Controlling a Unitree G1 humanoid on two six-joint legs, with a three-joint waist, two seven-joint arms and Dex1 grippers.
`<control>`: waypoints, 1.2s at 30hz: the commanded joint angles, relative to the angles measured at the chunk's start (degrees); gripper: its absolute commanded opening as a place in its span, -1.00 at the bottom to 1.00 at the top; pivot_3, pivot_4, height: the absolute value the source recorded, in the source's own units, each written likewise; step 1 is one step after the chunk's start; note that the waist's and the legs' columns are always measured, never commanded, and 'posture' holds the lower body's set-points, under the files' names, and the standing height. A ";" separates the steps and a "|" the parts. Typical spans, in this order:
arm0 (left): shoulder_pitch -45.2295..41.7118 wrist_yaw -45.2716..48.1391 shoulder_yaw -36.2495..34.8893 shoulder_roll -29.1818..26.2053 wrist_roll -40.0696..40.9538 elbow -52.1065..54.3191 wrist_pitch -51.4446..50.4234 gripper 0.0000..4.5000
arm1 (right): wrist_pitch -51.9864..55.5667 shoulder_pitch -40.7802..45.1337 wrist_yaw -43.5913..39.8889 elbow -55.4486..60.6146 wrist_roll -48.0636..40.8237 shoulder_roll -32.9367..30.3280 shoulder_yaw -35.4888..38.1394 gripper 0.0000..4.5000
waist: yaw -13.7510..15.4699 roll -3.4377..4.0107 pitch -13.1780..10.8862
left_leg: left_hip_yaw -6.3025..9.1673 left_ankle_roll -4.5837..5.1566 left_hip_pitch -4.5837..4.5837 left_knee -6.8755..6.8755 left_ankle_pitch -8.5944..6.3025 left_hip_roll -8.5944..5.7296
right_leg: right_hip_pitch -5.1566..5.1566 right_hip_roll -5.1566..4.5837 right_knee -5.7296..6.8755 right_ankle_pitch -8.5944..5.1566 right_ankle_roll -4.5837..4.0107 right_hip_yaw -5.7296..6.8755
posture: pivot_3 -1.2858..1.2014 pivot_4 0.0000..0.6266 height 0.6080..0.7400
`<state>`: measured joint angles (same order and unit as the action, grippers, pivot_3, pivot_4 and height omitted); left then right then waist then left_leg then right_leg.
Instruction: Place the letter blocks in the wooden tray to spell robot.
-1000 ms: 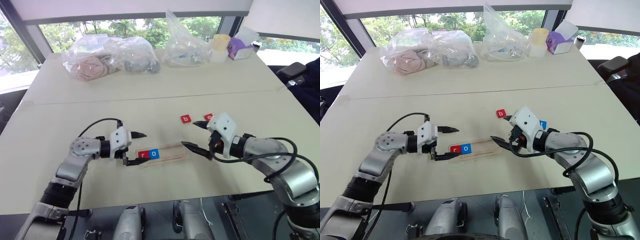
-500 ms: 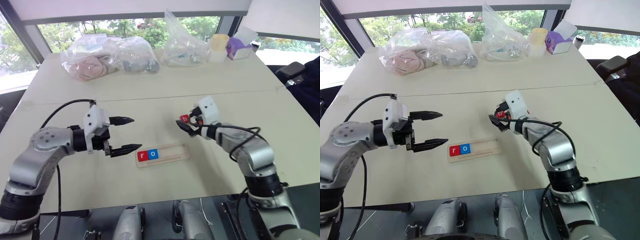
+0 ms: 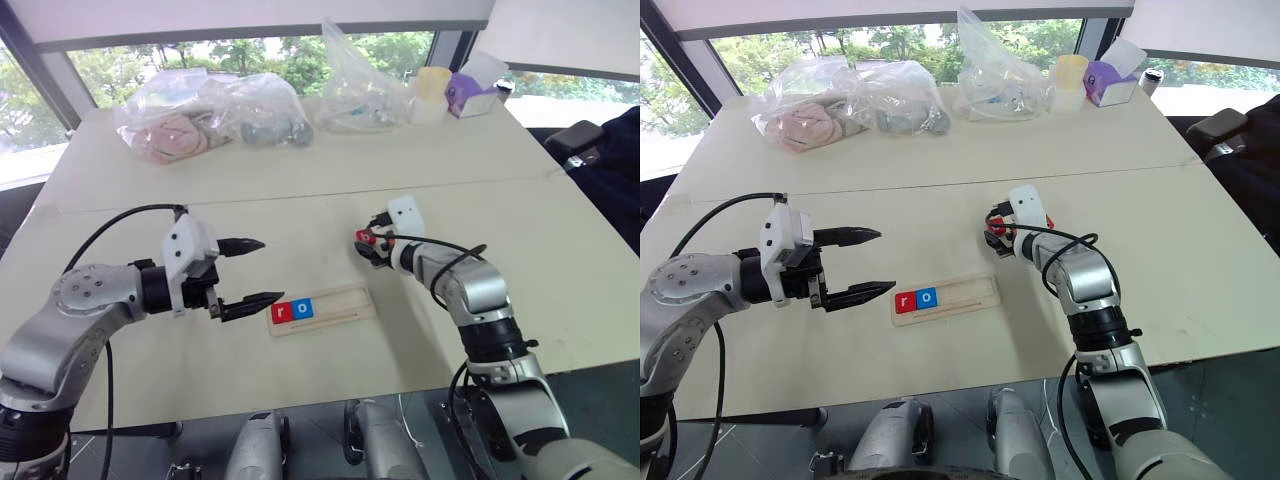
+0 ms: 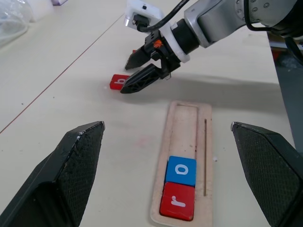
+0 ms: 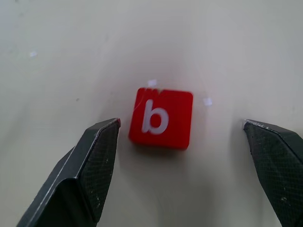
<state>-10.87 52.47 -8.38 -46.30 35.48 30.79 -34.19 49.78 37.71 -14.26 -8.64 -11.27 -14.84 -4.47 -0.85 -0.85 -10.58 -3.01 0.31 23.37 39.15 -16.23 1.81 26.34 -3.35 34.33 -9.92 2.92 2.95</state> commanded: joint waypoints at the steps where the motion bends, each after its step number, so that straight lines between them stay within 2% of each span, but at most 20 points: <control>1: 0.57 -1.04 -1.86 -0.55 0.02 2.47 1.02 0.98 | -2.39 2.36 0.36 -2.61 1.77 1.20 -0.52 0.86 | -0.10 0.00 0.00 | 0.01 0.00 0.00 0.00 0.00 0.00 | 0.00 0.01 0.01 0.03 0.05 0.00 | 0.03 -0.52 1.00; 9: 1.61 -2.46 -1.60 -0.48 -0.75 2.58 1.60 0.98 | -1.03 1.45 -2.05 -1.46 5.68 0.24 -5.67 0.86 | -0.12 0.01 0.01 | 0.01 0.00 -0.05 0.00 0.00 0.01 | -0.02 0.01 0.03 0.00 -0.01 -0.03 | 0.03 -0.52 1.00; 12: 1.58 -2.77 -1.32 -0.31 -0.91 2.60 1.72 1.00 | -0.07 0.57 -2.42 0.59 6.60 0.07 -6.72 0.49 | -0.12 0.01 0.02 | 0.02 0.00 -0.06 -0.01 0.00 0.02 | -0.01 0.01 0.07 0.00 0.00 -0.03 | 0.03 -0.52 1.00; 16: 1.48 -2.90 -0.78 -0.27 -1.19 2.18 2.15 1.00 | 5.25 0.25 -0.91 2.48 4.25 3.12 -3.21 -0.41 | 0.00 0.00 0.02 | 0.02 0.00 -0.07 -0.01 0.00 0.02 | -0.01 0.02 0.10 0.01 0.01 -0.03 | 0.03 -0.52 1.00; 17: 1.38 -2.87 -0.60 -0.22 -1.27 2.02 2.25 1.00 | 7.25 0.40 -0.20 2.71 3.40 4.31 -1.54 -0.47 | 0.03 -0.01 0.03 | 0.02 0.00 -0.07 -0.01 0.00 0.02 | -0.02 0.02 0.10 0.01 0.01 -0.03 | 0.03 -0.52 1.00; 22: 1.24 -1.92 -0.27 -0.13 -0.86 1.68 2.27 1.00 | 16.69 0.59 1.38 9.61 1.20 5.48 4.18 -0.47 | 0.14 0.01 0.03 | 0.03 -0.02 -0.07 0.00 0.01 0.03 | -0.01 0.01 0.11 0.01 -0.01 -0.02 | 0.03 -0.52 1.00; 27: 0.19 -0.42 1.39 0.29 -0.51 0.69 2.38 1.00 | 27.48 -1.53 -0.91 26.37 -2.25 -1.44 8.89 -0.47 | 0.39 0.09 -0.02 | 0.03 -0.02 0.03 -0.01 0.01 -0.02 | 0.03 -0.09 0.05 0.00 0.01 -0.01 | 0.03 -0.52 1.00; 31: -2.49 0.81 3.68 0.84 -0.74 -1.46 2.28 1.00 | 37.36 -5.57 -3.51 39.30 -5.05 -9.14 13.33 -0.47 | 0.25 0.08 -0.01 | -0.01 -0.02 0.01 -0.01 0.01 -0.03 | 0.00 -0.12 -0.04 -0.02 0.00 -0.01 | 0.03 -0.52 1.00; 33: -1.68 2.02 2.57 0.24 -0.37 -1.66 2.85 1.00 | 41.57 -9.74 -3.59 46.45 -6.38 -9.94 15.38 -0.47 | 0.20 0.05 0.00 | 0.01 -0.02 0.01 -0.02 0.00 -0.02 | 0.01 -0.08 -0.03 -0.03 0.00 -0.01 | 0.03 -0.52 1.00; 36: -4.91 2.67 2.62 0.30 -0.86 -4.66 3.17 1.00 | 42.72 -16.89 -4.83 52.76 -9.77 -11.19 18.82 -0.47 | 0.22 0.04 -0.01 | 0.02 -0.02 -0.01 -0.06 0.00 0.01 | 0.02 0.02 0.00 -0.05 0.05 0.01 | 0.03 -0.52 1.00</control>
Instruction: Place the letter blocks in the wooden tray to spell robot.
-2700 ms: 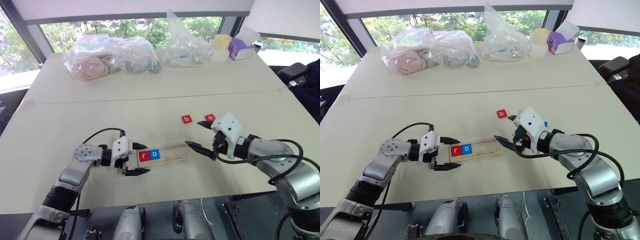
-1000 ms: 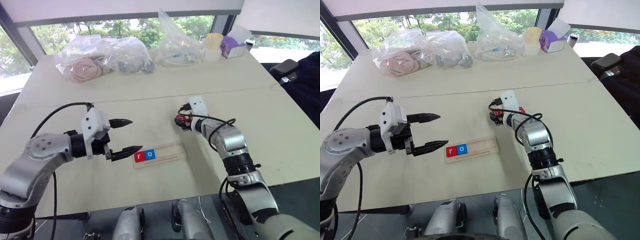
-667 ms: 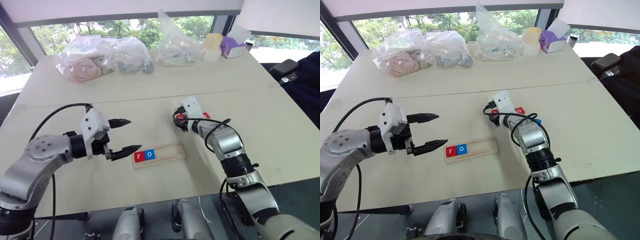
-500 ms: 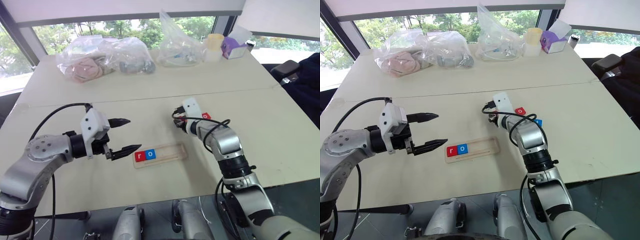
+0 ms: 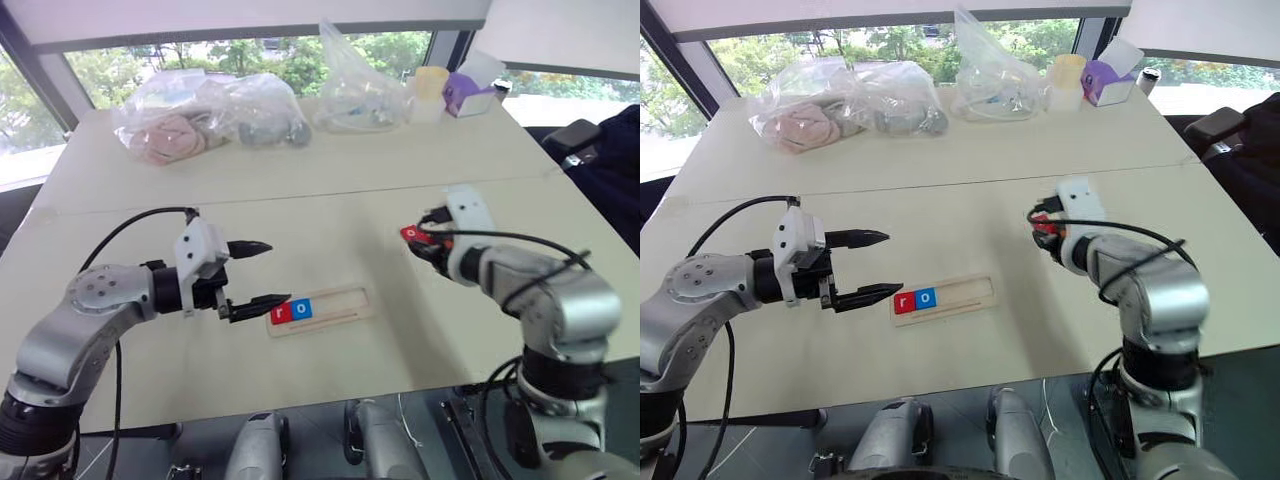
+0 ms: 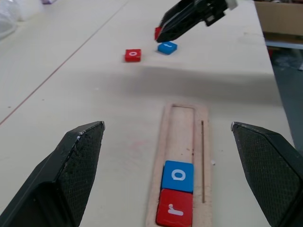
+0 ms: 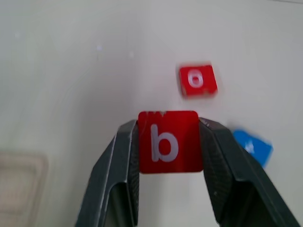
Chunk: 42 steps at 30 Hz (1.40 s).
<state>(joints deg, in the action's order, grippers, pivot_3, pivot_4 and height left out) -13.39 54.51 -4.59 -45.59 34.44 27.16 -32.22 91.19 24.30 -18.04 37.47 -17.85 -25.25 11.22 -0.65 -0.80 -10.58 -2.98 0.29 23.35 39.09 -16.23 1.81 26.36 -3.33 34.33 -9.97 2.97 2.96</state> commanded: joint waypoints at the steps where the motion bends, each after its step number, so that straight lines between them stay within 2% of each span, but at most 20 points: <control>1: -3.27 0.60 -1.18 -0.25 0.22 -1.65 1.13 1.00 | 1.31 -4.90 -0.93 8.22 -4.06 -0.32 3.50 -0.47 | 0.02 0.02 -0.01 | 0.00 0.00 0.00 0.00 0.00 0.02 | 0.00 0.04 0.00 -0.01 0.01 0.01 | 0.03 -0.52 1.00; 5: -4.02 0.50 -0.75 0.29 0.24 -1.91 1.02 1.00 | 1.31 -8.92 1.88 12.08 -5.96 3.28 2.27 -0.47 | -0.37 0.02 -0.01 | -0.01 0.00 -0.09 0.02 0.00 0.03 | -0.01 0.06 0.00 -0.02 0.02 -0.09 | 0.03 -0.52 1.00; 9: -4.46 0.39 -0.10 0.66 0.30 -1.55 0.44 1.00 | 1.31 -9.16 5.36 11.64 -5.20 5.68 0.01 -0.47 | -0.13 0.02 -0.01 | 0.01 -0.01 -0.08 0.03 0.01 0.04 | -0.01 0.07 0.00 -0.02 0.01 -0.10 | 0.03 -0.52 1.00; 19: -4.54 0.37 0.15 0.11 0.02 -0.99 0.41 1.00 | -3.83 -8.90 11.64 5.33 1.14 6.21 -4.65 -0.47 | -0.04 0.01 -0.01 | -0.02 -0.01 -0.01 0.05 0.01 0.00 | 0.00 0.02 -0.06 -0.02 0.00 -0.12 | 0.03 -0.52 1.00; 38: -2.98 -2.90 -0.27 0.75 0.70 1.60 -0.23 1.00 | -5.94 -7.49 13.65 0.61 3.87 10.96 -4.88 -0.47 | -0.04 0.01 -0.01 | -0.01 -0.01 -0.02 0.06 0.01 0.01 | 0.00 0.03 -0.05 -0.02 0.01 -0.12 | 0.03 -0.52 1.00; 42: -2.37 -3.09 -0.79 0.38 1.54 2.42 -0.95 1.00 | -6.45 -7.55 13.21 -0.05 3.95 10.63 -5.37 0.44 | -0.07 0.02 -0.01 | -0.01 -0.01 -0.01 0.05 0.01 0.01 | 0.00 0.03 -0.05 -0.01 0.00 -0.12 | 0.03 -0.52 1.00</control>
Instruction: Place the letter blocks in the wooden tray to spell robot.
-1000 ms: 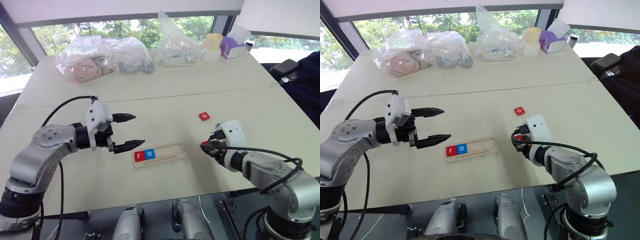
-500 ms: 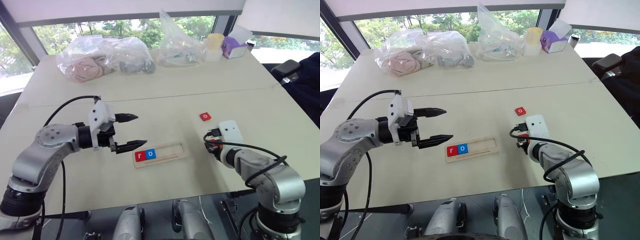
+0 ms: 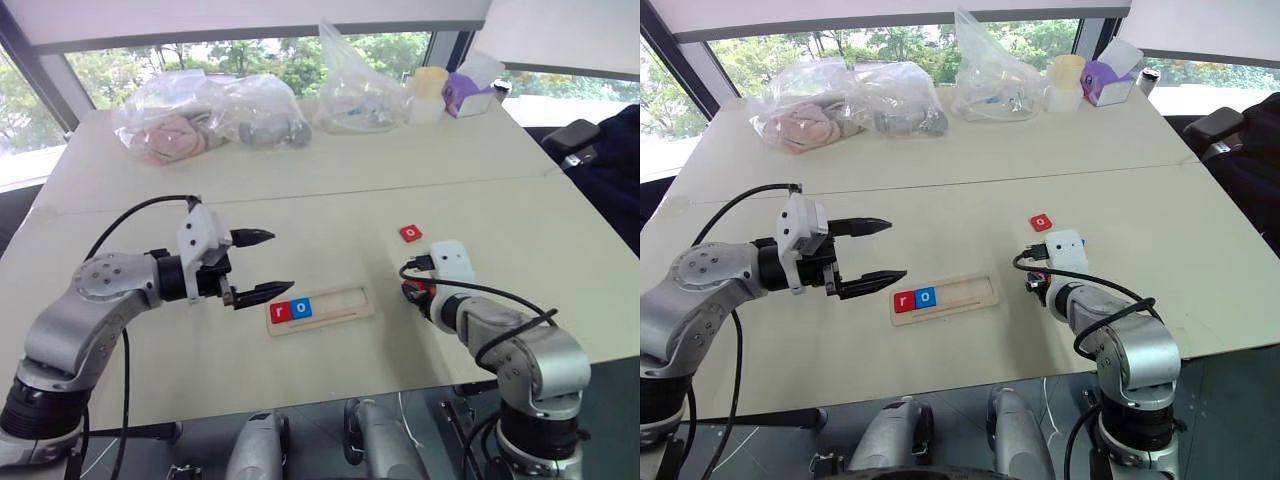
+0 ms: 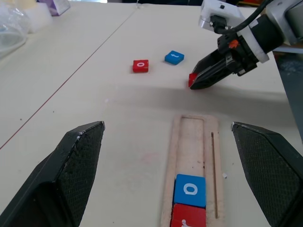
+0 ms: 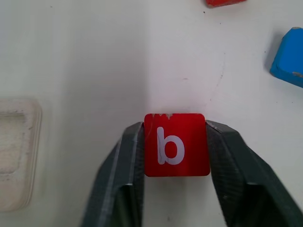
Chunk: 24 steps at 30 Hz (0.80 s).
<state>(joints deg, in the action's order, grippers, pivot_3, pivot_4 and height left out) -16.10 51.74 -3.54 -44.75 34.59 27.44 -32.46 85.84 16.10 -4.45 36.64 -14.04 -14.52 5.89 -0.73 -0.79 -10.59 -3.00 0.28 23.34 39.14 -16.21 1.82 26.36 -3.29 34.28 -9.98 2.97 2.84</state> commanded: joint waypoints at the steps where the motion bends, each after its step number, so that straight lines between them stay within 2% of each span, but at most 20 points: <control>1: 0.48 -0.22 -2.13 -0.70 2.05 2.45 -1.32 1.00 | -0.90 0.88 -1.11 1.01 -0.23 -0.85 -0.01 0.66 | 0.01 0.00 0.00 | 0.00 0.00 0.00 0.00 0.00 0.00 | 0.00 0.00 0.00 0.00 0.00 0.00 | 0.03 -0.52 1.00; 2: 0.74 0.19 -2.38 -1.16 2.67 2.69 -1.92 1.00 | -0.62 1.38 -2.92 1.48 -1.29 -2.53 -0.06 0.93 | 0.00 0.00 0.00 | 0.01 0.00 0.00 0.00 0.00 0.00 | 0.00 0.00 0.00 0.00 0.00 0.00 | 0.03 -0.52 1.00; 3: 1.02 0.64 -2.57 -1.64 3.11 2.87 -2.33 1.00 | -0.39 1.91 -4.91 2.06 -2.57 -3.88 0.15 0.97 | -0.02 0.00 0.00 | 0.00 0.00 0.00 0.00 0.00 0.00 | 0.00 0.00 0.00 0.00 0.01 0.00 | 0.03 -0.52 1.00; 6: 2.21 2.85 -3.04 -3.79 4.16 3.22 -3.41 1.00 | -0.60 5.01 -13.19 3.34 -7.79 -10.97 1.01 0.97 | -0.05 0.02 -0.02 | -0.01 0.00 -0.01 0.02 0.00 0.00 | 0.00 -0.01 0.00 -0.01 0.02 -0.02 | 0.03 -0.52 1.00; 10: 4.22 6.75 -4.61 -7.49 5.49 3.44 -3.92 1.00 | -6.48 8.30 -28.01 2.29 -15.80 -23.52 2.08 0.97 | -0.02 0.01 -0.04 | 0.01 0.00 -0.01 0.00 0.00 0.00 | 0.02 0.00 -0.02 -0.03 0.01 -0.02 | 0.03 -0.52 1.00; 13: 4.93 8.92 -5.61 -9.45 4.54 2.34 -2.19 1.00 | -21.25 6.47 -41.14 -0.64 -15.99 -33.03 -0.11 0.97 | 0.17 -0.01 -0.06 | 0.03 0.00 -0.01 -0.07 0.00 0.01 | 0.02 0.04 -0.05 -0.05 0.01 0.00 | 0.03 -0.52 1.00; 16: 4.77 9.83 -6.04 -10.09 3.86 1.15 -1.00 1.00 | -35.20 2.99 -52.44 -4.98 -14.42 -39.18 -2.67 0.97 | 0.21 -0.03 -0.07 | 0.02 0.00 0.01 -0.05 -0.01 0.00 | -0.02 0.04 -0.14 -0.06 0.03 0.02 | 0.03 -0.52 1.00; 19: 4.22 9.35 -5.68 -9.83 2.81 0.47 -0.14 1.00 | -50.69 1.09 -57.61 -11.77 -6.99 -42.50 -7.91 0.97 | 0.12 -0.05 -0.08 | -0.03 0.00 0.00 0.01 0.00 -0.01 | -0.05 0.02 -0.15 -0.05 0.05 -0.01 | 0.03 -0.52 1.00; 24: 4.70 8.79 -6.21 -9.77 2.66 1.16 -0.18 1.00 | -72.29 1.21 -61.91 -24.50 3.21 -42.82 -13.76 0.97 | 0.10 -0.05 -0.09 | -0.11 0.00 -0.01 0.03 0.00 -0.01 | -0.02 0.01 -0.11 -0.04 0.04 -0.04 | 0.03 -0.52 1.00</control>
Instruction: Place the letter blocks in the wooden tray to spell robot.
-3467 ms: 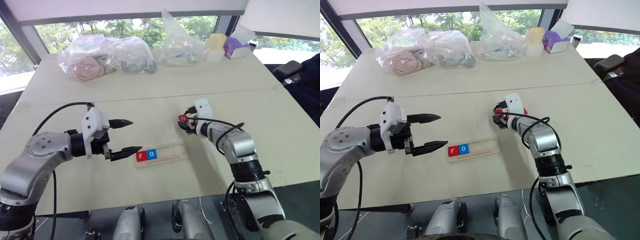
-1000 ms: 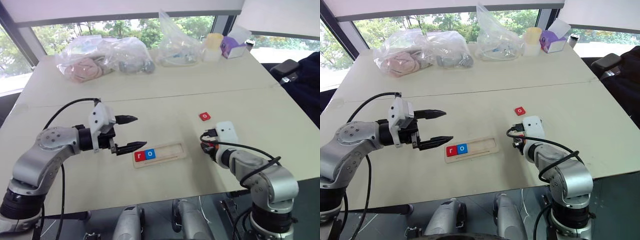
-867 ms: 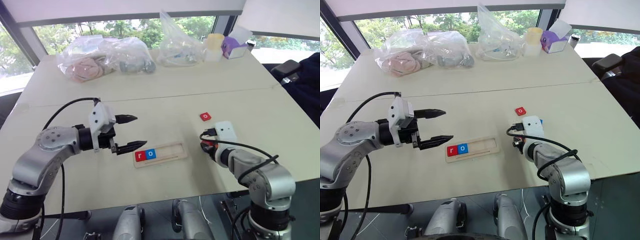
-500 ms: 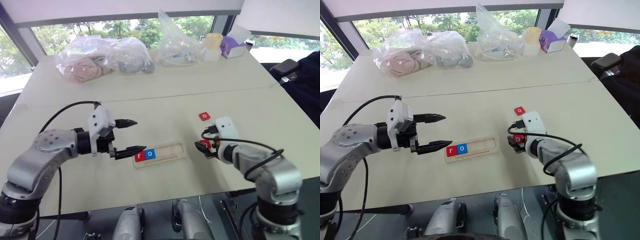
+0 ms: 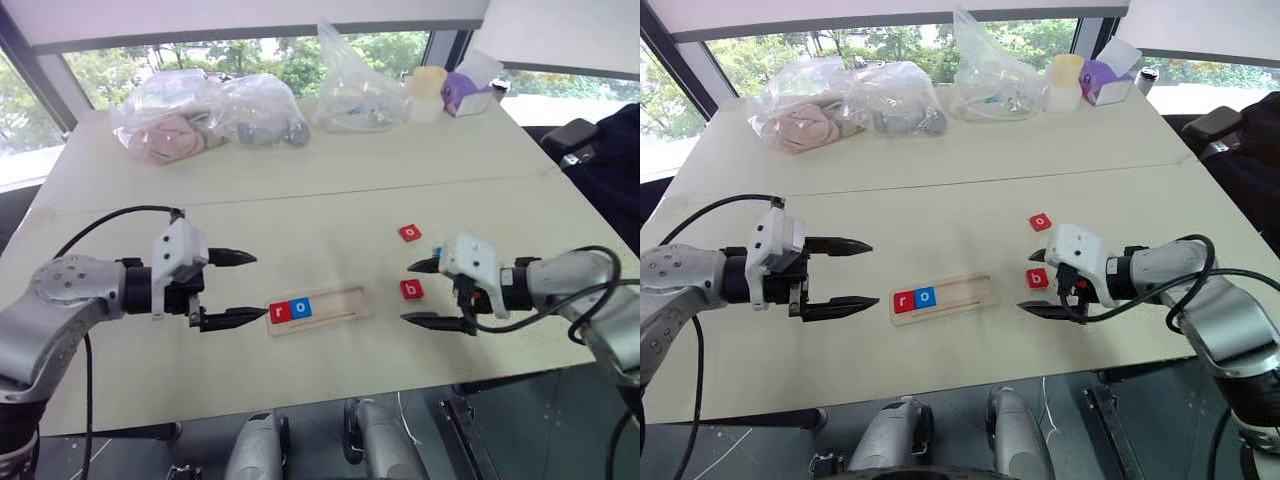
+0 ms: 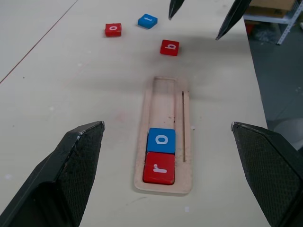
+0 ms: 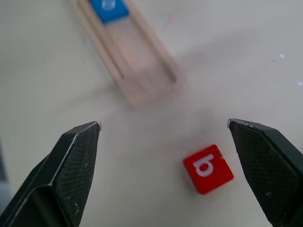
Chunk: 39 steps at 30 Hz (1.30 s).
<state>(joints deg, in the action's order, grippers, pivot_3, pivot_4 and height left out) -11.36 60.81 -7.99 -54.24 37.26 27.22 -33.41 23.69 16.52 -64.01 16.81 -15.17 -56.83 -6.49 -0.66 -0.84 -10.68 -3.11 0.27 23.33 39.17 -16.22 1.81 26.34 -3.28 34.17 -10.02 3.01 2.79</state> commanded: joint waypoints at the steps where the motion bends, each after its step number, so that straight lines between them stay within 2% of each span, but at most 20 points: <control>1: 0.32 -0.27 -1.99 -0.40 0.07 1.57 0.79 1.00 | -12.41 1.12 -3.02 -6.44 5.27 -0.22 -1.96 0.97 | 0.04 0.00 0.00 | -0.04 0.00 0.00 -0.01 0.00 0.00 | 0.02 0.01 0.01 0.00 0.00 0.00 | 0.03 -0.52 1.00; 13: 4.52 -0.64 -3.98 -2.24 0.20 5.19 0.02 1.00 | -20.47 9.85 -8.49 -23.60 9.53 5.52 -6.49 0.97 | 0.16 0.01 0.00 | -0.15 -0.04 -0.03 0.01 0.03 0.01 | 0.00 0.04 0.09 0.03 -0.04 -0.01 | 0.03 -0.52 1.00; 22: 4.32 -2.78 -4.83 -2.11 1.83 6.91 -1.74 1.00 | -23.89 14.58 -10.83 -35.70 12.44 8.54 -7.84 0.97 | 0.05 0.01 0.00 | -0.18 -0.06 -0.09 0.02 0.04 0.01 | -0.06 0.04 0.12 0.06 -0.08 -0.03 | 0.03 -0.52 1.00; 33: 3.01 -4.27 -4.65 -1.96 2.68 7.62 -3.16 1.00 | -24.27 17.99 -12.98 -44.02 12.55 10.99 -7.55 0.97 | 0.06 0.00 0.01 | -0.08 -0.10 -0.95 -0.02 0.05 0.03 | -0.95 0.02 0.04 0.02 -0.05 -0.03 | 0.03 -0.52 1.00; 36: 2.43 -4.86 -4.68 -1.62 3.35 7.57 -3.68 1.00 | -22.89 18.97 -13.69 -45.37 11.90 11.92 -7.29 0.60 | 0.01 0.00 0.01 | 0.00 -0.10 -0.97 0.00 0.05 0.03 | -0.98 0.01 0.05 0.02 -0.05 -0.04 | 0.03 -0.52 1.00; 39: 2.36 -5.04 -4.59 -1.73 3.42 7.50 -3.69 1.00 | -21.58 19.75 -14.43 -45.56 11.39 12.90 -7.08 -0.05 | -0.07 0.00 0.01 | 0.00 -0.10 -0.99 0.00 0.05 0.03 | -0.99 0.01 0.07 0.03 -0.05 -0.05 | 0.03 -0.52 1.00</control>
<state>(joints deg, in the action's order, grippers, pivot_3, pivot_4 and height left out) -8.31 56.04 -10.98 -55.88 39.99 33.77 -37.22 1.08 35.54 -78.61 -28.14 -3.89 -44.09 -14.28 -0.73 -0.85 -10.67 -3.12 0.17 22.33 39.17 -16.16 1.83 25.36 -3.26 34.26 -9.99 2.95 2.73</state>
